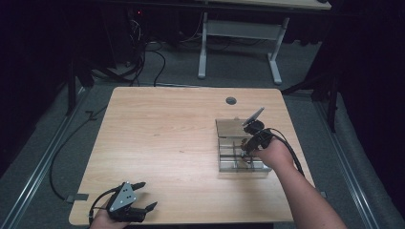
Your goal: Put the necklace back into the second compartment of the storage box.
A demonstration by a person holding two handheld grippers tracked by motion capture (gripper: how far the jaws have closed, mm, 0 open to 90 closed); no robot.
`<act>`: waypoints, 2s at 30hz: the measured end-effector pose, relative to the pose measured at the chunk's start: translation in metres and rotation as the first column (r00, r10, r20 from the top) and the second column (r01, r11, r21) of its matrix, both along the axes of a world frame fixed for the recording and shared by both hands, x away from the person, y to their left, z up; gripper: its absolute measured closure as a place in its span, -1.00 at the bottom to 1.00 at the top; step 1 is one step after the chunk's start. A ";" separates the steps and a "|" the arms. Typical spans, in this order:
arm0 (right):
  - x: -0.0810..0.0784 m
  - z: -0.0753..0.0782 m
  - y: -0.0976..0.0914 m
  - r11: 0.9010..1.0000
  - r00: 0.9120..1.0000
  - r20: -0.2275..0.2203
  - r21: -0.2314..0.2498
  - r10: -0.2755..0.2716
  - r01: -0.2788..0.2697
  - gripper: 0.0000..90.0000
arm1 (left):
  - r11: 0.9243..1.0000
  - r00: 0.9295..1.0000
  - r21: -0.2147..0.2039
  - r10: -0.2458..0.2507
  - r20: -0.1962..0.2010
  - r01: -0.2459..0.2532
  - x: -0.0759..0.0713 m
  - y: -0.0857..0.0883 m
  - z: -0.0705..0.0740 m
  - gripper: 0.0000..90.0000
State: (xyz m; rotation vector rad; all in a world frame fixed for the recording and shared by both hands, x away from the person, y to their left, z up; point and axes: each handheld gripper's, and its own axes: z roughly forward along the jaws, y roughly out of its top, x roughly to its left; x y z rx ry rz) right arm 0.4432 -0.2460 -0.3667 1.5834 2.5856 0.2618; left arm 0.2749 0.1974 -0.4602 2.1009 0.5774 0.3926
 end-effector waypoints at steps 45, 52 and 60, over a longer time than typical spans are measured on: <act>-0.006 0.001 0.011 1.000 1.000 0.014 0.011 0.000 0.000 0.63 | 1.000 1.000 0.007 0.000 0.002 0.000 0.000 0.000 0.000 -0.53; -0.013 -0.020 0.015 0.999 0.998 -0.060 0.022 0.025 -0.023 0.64 | 1.000 1.000 0.004 -0.001 0.001 0.001 0.000 0.000 0.000 -0.53; -0.011 -0.036 0.017 1.000 0.995 -0.093 -0.011 0.028 -0.029 0.64 | 1.000 1.000 0.004 -0.002 -0.002 0.002 0.000 0.000 0.000 -0.53</act>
